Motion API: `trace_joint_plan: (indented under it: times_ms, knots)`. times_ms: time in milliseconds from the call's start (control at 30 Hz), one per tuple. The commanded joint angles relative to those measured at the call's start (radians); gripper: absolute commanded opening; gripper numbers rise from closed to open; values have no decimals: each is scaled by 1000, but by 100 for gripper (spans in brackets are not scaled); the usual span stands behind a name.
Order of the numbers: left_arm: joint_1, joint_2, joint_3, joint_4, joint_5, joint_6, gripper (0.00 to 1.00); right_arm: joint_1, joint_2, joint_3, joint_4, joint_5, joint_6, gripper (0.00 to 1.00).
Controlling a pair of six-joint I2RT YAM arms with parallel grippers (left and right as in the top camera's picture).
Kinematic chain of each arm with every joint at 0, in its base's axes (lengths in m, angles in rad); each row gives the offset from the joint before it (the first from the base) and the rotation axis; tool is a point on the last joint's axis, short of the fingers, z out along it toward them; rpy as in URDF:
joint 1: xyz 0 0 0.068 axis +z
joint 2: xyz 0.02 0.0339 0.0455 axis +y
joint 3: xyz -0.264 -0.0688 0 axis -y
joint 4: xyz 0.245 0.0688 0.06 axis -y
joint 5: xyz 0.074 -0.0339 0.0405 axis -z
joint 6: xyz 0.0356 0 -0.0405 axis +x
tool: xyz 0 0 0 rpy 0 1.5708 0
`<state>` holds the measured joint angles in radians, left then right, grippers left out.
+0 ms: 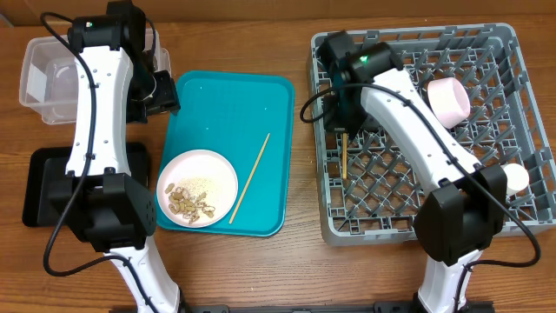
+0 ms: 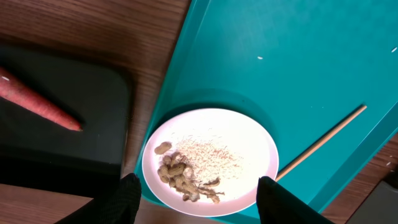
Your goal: Sort waste into correct bins and load items into the dishwasher
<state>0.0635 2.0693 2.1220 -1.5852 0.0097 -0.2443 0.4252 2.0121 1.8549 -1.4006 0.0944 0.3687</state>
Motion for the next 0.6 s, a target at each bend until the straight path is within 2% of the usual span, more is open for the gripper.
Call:
trace_joint_plan:
  times_ms: [0, 333, 400, 567]
  knots:
    - [3, 5, 1, 0, -13, -15, 62, 0, -7, -56, 32, -47, -61, 4]
    - [3, 5, 1, 0, -13, -26, 62, 6, -7, -64, 48, -60, -63, 4]
    - [3, 5, 1, 1, -13, -26, 62, 6, -7, -64, 49, -63, -63, 11]
    - [3, 5, 1, 0, -13, -25, 62, 8, -7, -64, 49, -89, -63, 17]
